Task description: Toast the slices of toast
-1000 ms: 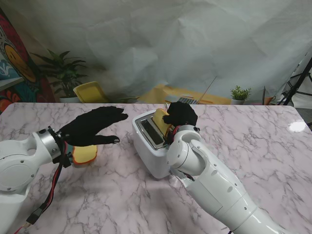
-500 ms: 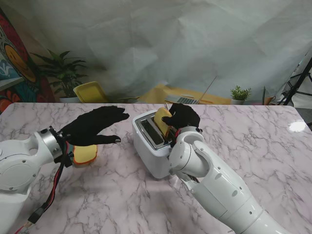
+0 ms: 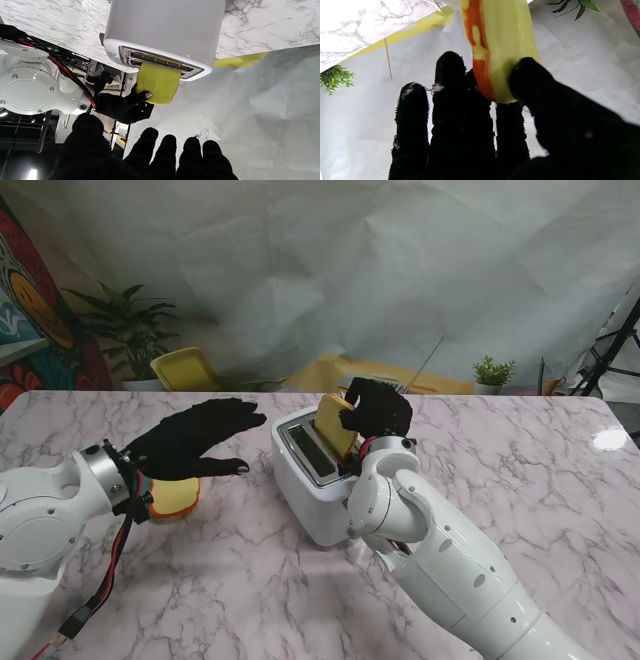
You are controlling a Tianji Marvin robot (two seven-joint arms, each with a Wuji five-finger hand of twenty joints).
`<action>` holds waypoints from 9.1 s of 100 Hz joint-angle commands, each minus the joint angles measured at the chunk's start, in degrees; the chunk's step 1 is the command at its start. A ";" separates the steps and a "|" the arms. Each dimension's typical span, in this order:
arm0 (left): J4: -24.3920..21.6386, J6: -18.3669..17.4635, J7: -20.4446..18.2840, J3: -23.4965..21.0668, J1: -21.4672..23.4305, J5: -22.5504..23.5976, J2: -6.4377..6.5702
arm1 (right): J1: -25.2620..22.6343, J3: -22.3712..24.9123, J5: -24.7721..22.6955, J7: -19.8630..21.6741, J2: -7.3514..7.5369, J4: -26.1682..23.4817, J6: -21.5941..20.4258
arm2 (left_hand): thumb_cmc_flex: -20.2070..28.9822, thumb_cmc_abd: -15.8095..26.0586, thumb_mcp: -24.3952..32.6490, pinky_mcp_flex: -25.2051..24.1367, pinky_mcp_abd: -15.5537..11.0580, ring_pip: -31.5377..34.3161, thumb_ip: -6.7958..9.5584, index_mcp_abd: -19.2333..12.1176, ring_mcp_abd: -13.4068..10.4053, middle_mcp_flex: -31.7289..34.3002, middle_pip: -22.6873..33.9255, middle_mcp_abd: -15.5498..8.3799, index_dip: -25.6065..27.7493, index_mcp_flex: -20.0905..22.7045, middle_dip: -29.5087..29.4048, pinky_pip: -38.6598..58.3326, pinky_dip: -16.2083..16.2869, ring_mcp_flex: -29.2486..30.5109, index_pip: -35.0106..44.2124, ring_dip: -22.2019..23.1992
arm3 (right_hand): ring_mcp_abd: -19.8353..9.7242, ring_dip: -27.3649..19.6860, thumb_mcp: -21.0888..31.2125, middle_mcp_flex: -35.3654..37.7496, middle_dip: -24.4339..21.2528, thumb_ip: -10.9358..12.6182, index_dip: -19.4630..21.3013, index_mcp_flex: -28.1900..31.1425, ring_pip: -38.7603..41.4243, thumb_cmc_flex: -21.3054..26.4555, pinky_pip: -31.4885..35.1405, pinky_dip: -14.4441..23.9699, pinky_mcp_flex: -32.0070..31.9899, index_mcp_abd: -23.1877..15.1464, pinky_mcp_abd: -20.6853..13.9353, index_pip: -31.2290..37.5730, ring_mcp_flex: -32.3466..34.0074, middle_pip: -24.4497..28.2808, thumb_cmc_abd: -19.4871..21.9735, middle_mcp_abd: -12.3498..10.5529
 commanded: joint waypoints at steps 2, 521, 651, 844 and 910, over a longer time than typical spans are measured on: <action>-0.04 0.03 -0.66 -0.05 0.18 0.15 -0.11 | 0.19 -0.13 -0.31 0.97 0.11 0.35 -0.27 | -1.04 1.78 -0.62 0.00 -2.29 0.47 0.78 -0.65 -0.88 0.52 0.33 -0.83 -0.44 0.80 -0.52 -2.34 0.32 0.04 0.25 -0.56 | -0.58 -0.27 2.45 1.39 -0.62 0.49 -0.10 2.67 0.94 3.95 1.01 0.74 0.18 -5.55 -1.20 3.94 1.85 0.84 -1.20 -1.02; 30.22 16.01 21.71 8.31 0.22 38.44 -0.37 | -44.10 34.99 -25.75 20.76 12.24 -31.61 -51.18 | 19.38 -18.18 14.50 2.71 -0.94 13.72 2.47 4.26 2.93 2.20 9.87 4.42 3.15 3.27 5.88 29.21 5.05 6.87 3.33 7.13 | 0.11 -25.22 -33.69 -52.23 -10.82 10.39 1.54 -25.81 -34.19 -23.30 -32.53 -15.76 -39.10 11.26 -9.86 -50.11 -56.63 -25.19 31.24 4.36; 30.12 15.45 33.69 2.60 -1.39 33.88 -2.01 | -44.52 35.93 -25.67 19.69 12.05 -32.00 -51.42 | 28.14 -18.12 26.65 19.82 4.34 25.99 -1.45 -12.90 1.00 36.35 24.14 -5.61 14.93 13.29 23.86 52.16 13.00 37.81 63.30 30.06 | 0.25 -25.26 -34.16 -51.15 -10.74 10.45 -0.06 -25.58 -34.31 -22.03 -31.76 -15.40 -38.41 11.04 -9.40 -47.88 -55.39 -25.30 32.64 5.37; 19.91 -10.64 38.58 16.86 -19.70 23.46 -4.78 | -47.61 39.30 -26.88 22.42 12.20 -39.57 -55.47 | 18.89 -27.36 40.79 18.78 -1.19 14.15 -4.56 -32.85 -8.27 44.99 24.18 -21.92 30.94 24.07 27.03 48.64 12.39 49.01 68.67 37.30 | 0.74 -25.36 -32.96 -52.47 -10.71 10.24 -1.97 -26.52 -34.73 -24.18 -32.11 -15.67 -38.76 13.97 -9.57 -49.78 -56.25 -25.58 30.71 5.97; 25.26 -17.99 30.69 21.07 -26.65 23.49 -3.39 | -48.90 40.15 -26.72 20.96 11.96 -39.43 -55.50 | 18.42 -28.14 41.86 18.65 -1.51 13.73 -4.90 -33.41 -8.59 45.31 24.32 -22.51 31.13 24.57 27.09 48.58 11.57 49.40 68.92 37.28 | 0.59 -25.34 -34.29 -51.82 -10.75 10.45 -1.44 -25.49 -34.48 -23.35 -31.82 -15.69 -38.36 13.86 -9.33 -50.76 -55.67 -25.30 31.36 6.01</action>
